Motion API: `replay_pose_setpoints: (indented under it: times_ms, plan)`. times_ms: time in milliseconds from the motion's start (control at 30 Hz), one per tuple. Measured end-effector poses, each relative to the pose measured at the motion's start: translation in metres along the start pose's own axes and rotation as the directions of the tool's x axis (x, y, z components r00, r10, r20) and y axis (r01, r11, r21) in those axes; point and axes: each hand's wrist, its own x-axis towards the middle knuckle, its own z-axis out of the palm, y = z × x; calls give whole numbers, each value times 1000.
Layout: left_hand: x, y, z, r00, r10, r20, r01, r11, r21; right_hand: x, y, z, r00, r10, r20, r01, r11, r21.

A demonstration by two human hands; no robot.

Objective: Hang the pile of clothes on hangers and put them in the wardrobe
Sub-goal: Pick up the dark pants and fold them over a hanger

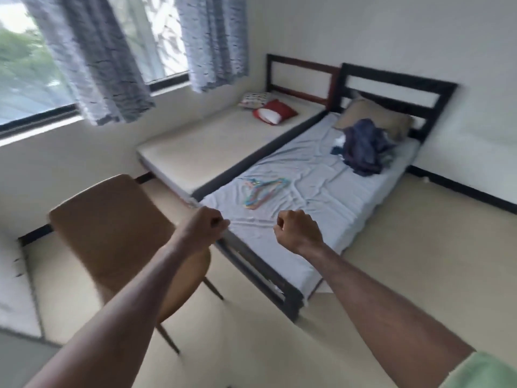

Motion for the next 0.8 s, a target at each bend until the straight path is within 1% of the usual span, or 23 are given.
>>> replay_pose_setpoints:
  times_ms: [133,233,400,500,600,733,800]
  plan:
    - [64,71,48,985,136,110,-131,990,-50,4,80,-32,985,158,-70,-157,987,24]
    - [110,116,78,956,223,188,-209,973,-94,20,129,-54,961,247,-124,-248,969,9]
    - [210,179,112,903,377,207,-363,926,-104,78,190,-89,917,338,-212,-341,940,25]
    - [268,209,126,891,406,201,-378,911,-164,115,220,-107,894,381,-234,-383,923,37]
    - [318,238,148,883,415,220,-379,906,-188,149,251,-122,881,405,-244,-404,913,58]
    - [382,302,186,860,450,240,-396,886,-241,188,302,-150,852,448,-271,-441,893,89]
    - [408,337,211,845,468,258,-407,876,-259,204,338,-165,835,471,-283,-461,881,106]
